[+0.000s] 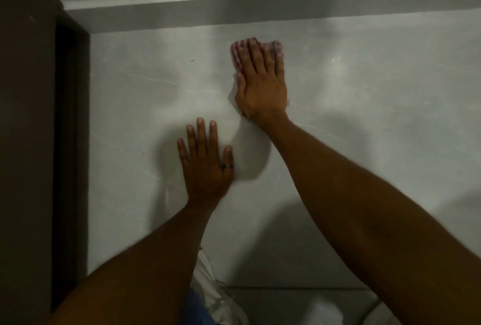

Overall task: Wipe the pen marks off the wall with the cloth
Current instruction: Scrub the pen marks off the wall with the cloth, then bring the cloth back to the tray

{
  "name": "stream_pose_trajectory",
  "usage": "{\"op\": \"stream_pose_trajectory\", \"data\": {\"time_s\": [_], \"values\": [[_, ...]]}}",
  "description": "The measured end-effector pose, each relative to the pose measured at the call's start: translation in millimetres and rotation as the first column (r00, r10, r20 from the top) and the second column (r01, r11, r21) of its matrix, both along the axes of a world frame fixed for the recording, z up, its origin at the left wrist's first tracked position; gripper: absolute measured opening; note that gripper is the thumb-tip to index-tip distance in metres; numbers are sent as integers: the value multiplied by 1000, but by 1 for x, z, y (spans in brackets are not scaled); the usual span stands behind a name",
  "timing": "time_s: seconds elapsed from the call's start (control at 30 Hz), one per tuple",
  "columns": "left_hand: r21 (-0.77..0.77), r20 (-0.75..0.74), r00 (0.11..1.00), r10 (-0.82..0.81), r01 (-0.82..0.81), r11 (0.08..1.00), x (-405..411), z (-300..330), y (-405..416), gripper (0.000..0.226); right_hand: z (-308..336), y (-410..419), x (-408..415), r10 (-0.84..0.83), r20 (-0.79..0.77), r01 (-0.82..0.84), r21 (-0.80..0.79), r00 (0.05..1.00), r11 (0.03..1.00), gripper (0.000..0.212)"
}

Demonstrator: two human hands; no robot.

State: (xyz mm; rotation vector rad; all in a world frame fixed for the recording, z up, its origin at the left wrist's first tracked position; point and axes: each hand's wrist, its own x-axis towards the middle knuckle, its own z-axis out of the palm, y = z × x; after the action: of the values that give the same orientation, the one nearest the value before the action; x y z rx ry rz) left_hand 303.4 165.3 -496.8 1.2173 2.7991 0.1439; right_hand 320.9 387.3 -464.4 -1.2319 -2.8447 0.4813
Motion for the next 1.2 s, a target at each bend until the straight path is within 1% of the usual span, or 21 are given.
{"op": "stream_pose_trajectory", "data": {"time_s": [0.07, 0.13, 0.23, 0.33, 0.43, 0.5, 0.57, 0.6, 0.63, 0.67, 0.7, 0.73, 0.77, 0.8, 0.83, 0.87, 0.93, 0.97, 1.03, 1.1, 1.2], "values": [[-4, -9, 1000, -1, 0, 1000, -1, -1, 0, 69, 0, -5, 4, 41, 19, -41, -5, 999, 999, 66], [0, -19, 1000, -2, 2, 1000, 0, -2, 1, 68, 2, -9, 13, 182, 21, -182, -38, 983, 983, 73], [-14, -11, 1000, -12, 11, 1000, -1, -3, -2, 69, 1, -18, 36, 441, -3, -439, -97, 897, 893, 82], [-34, -1, 1000, -21, 21, 999, -2, -6, -2, 69, -5, -25, 67, 540, 6, -536, -103, 842, 838, 79], [-49, 11, 1000, -17, 18, 999, -4, -6, -1, 69, -7, -30, 96, 493, -45, -495, -121, 869, 860, 79], [-107, 64, 998, -4, 11, 994, -6, 0, 0, 69, 3, -48, 119, 405, -25, -400, -228, 914, 888, 86], [-194, 237, 971, 26, 21, 981, -9, 18, 5, 70, 21, -73, 145, 302, 39, -262, -397, 953, 879, 90], [-243, 369, 927, 71, 23, 970, -11, 33, 11, 71, 36, -82, 154, 224, 63, -157, -534, 972, 831, 90], [-278, 517, 843, 148, 1, 961, -10, 54, 18, 70, 57, -88, 158, 63, 68, 3, -701, 996, 713, 87], [-313, 669, 694, 266, -61, 948, -7, 82, 26, 68, 82, -93, 157, -173, 97, 172, -847, 980, 503, 82], [-372, 782, 469, 410, -177, 911, -1, 117, 34, 68, 107, -97, 151, -403, 140, 264, -926, 904, 271, 74], [-462, 825, 193, 531, -310, 831, 5, 156, 40, 70, 137, -101, 142, -605, 171, 256, -965, 777, 55, 63], [-541, 825, -74, 561, -396, 742, 11, 198, 42, 73, 167, -103, 131, -745, 201, 172, -978, 635, -117, 53], [-584, 812, -302, 500, -457, 671, 15, 242, 38, 75, 198, -106, 120, -830, 260, 45, -961, 494, -274, 51], [-591, 801, -459, 385, -504, 630, 18, 283, 33, 74, 232, -108, 108, -863, 324, -73, -923, 389, -379, 55], [-564, 804, -536, 258, -552, 614, 18, 324, 26, 71, 268, -113, 95, -869, 370, -166, -883, 328, -439, 58], [-499, 830, -545, 117, -634, 591, 12, 398, 10, 60, 335, -123, 67, -874, 370, -251, -856, 314, -452, 60], [-477, 847, -523, 100, -662, 577, 8, 428, 1, 54, 364, -129, 53, -872, 345, -262, -857, 347, -443, 57], [-431, 897, -421, 132, -772, 467, -8, 474, -15, 46, 412, -138, 21, -824, 236, -226, -890, 516, -396, 48], [-349, 937, -311, 160, -865, 361, -41, 507, -32, 44, 450, -136, -19, -684, 72, -146, -956, 726, -255, 44], [-92, 979, -9, 202, -910, 405, -114, 543, -61, 52, 488, -123, -96, -415, -144, -125, -989, 898, 73, 42]]}}
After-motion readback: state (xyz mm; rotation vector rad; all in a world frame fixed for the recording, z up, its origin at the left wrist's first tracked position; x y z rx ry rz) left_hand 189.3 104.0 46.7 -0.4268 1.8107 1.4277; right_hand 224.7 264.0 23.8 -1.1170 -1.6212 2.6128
